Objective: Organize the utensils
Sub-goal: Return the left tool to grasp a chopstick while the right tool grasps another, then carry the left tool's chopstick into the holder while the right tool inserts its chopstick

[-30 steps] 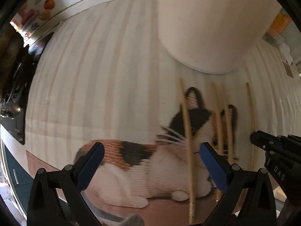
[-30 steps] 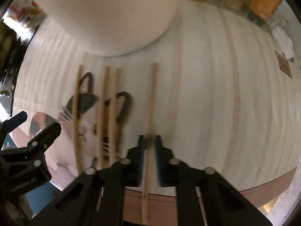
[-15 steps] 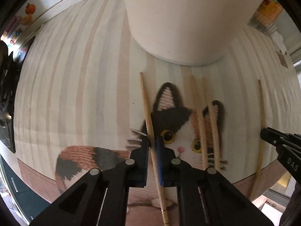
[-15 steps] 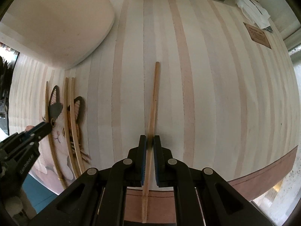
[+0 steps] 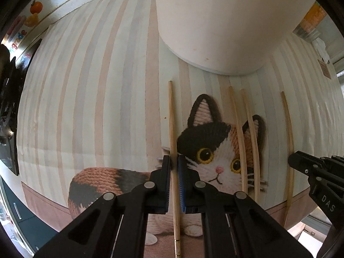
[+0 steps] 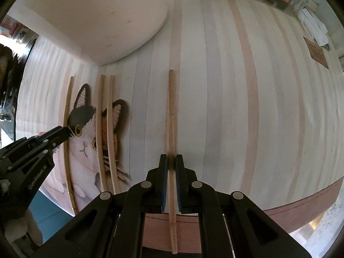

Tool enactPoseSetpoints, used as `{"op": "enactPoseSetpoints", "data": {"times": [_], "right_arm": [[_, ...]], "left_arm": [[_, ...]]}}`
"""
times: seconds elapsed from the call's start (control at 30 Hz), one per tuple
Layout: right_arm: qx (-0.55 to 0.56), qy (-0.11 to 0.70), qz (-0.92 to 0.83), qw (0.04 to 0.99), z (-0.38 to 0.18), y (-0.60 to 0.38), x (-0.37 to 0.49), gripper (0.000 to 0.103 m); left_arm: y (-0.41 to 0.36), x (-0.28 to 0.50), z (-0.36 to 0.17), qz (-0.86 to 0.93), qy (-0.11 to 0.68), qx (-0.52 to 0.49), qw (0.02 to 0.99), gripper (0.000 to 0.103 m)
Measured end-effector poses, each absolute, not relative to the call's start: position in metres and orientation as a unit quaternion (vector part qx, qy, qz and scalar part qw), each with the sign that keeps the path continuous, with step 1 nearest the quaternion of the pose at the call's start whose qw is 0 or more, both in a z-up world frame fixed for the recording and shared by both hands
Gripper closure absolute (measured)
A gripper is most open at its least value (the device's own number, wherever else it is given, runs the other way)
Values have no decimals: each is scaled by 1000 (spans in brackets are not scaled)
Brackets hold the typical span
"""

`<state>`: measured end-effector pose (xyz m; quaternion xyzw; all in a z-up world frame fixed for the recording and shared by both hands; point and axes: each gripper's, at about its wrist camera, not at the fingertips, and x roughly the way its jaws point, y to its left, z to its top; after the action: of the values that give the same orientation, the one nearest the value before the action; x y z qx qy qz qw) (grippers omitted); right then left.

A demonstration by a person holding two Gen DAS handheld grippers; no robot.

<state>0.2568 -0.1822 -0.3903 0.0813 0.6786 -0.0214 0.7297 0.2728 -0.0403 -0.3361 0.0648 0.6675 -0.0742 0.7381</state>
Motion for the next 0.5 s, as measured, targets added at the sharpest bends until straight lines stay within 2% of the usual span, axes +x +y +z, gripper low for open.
{"op": "enactPoseSetpoints", "data": {"times": [0.5], "right_arm": [[50,678,-28,733,-370,-156,250,96]], "left_arm": [[-38,278,-339,-68,666,57,741,99]]}}
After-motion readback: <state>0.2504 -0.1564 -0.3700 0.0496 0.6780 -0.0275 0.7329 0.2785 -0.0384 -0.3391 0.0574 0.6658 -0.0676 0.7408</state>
